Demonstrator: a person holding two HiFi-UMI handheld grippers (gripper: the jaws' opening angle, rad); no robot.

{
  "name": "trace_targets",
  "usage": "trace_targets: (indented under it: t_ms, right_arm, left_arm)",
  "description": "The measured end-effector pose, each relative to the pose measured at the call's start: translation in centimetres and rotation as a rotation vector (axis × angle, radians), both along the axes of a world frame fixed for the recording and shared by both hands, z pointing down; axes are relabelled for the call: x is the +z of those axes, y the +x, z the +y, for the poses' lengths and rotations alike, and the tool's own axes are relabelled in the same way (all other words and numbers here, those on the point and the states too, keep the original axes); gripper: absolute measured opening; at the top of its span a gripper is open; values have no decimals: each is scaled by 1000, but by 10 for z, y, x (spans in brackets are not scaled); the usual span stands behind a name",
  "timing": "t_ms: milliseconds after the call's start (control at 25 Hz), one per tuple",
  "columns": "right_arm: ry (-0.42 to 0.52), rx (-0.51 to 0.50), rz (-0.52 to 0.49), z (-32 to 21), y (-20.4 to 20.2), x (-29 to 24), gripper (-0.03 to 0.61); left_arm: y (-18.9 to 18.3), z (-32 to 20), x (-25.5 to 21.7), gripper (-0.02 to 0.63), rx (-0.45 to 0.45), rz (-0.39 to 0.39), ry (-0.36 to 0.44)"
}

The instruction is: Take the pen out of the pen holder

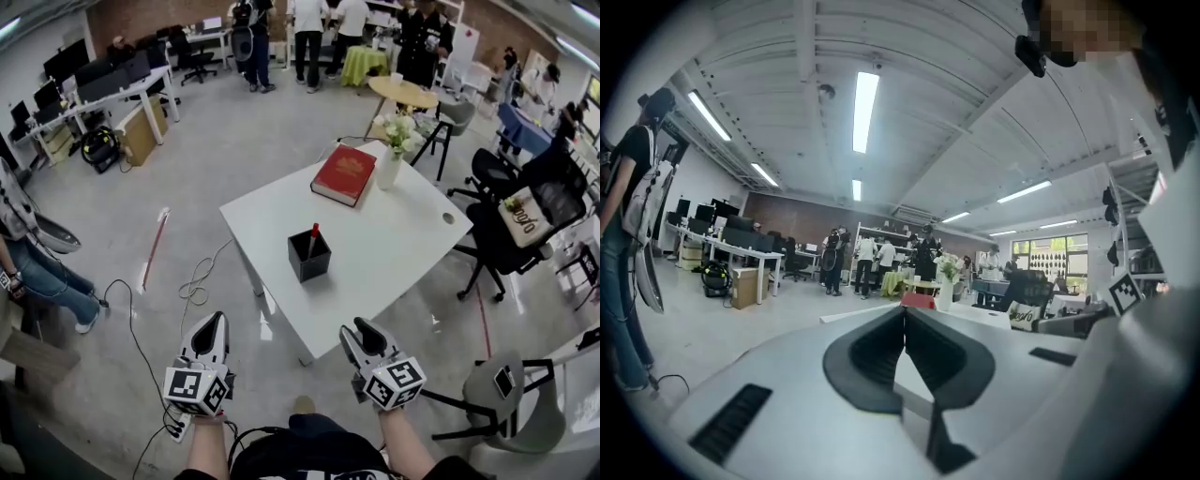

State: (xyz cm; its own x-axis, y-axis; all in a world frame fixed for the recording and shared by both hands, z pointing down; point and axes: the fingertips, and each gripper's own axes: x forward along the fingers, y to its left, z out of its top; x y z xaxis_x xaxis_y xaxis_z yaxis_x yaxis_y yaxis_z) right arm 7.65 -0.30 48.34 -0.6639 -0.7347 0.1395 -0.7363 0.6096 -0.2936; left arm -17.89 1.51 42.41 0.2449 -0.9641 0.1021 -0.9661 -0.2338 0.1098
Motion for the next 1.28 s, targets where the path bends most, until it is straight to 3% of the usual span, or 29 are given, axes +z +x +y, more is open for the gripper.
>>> trace_targets:
  t_ms: [400, 720, 1000, 1280]
  right_arm:
    - [-23, -21, 4, -36, 7, 6, 156]
    - [-66, -20, -21, -48, 1, 22, 156]
    - [-68, -8, -14, -80, -1, 22, 156]
    - [-57, 4, -12, -123, -13, 12, 156]
  left_arm:
    - [19, -45, 15, 5, 26, 17, -37]
    - [23, -61, 45, 5, 66, 2, -123]
    - [37, -109, 34, 5, 136, -9, -93]
    - [26, -151, 32, 5, 150, 3, -98]
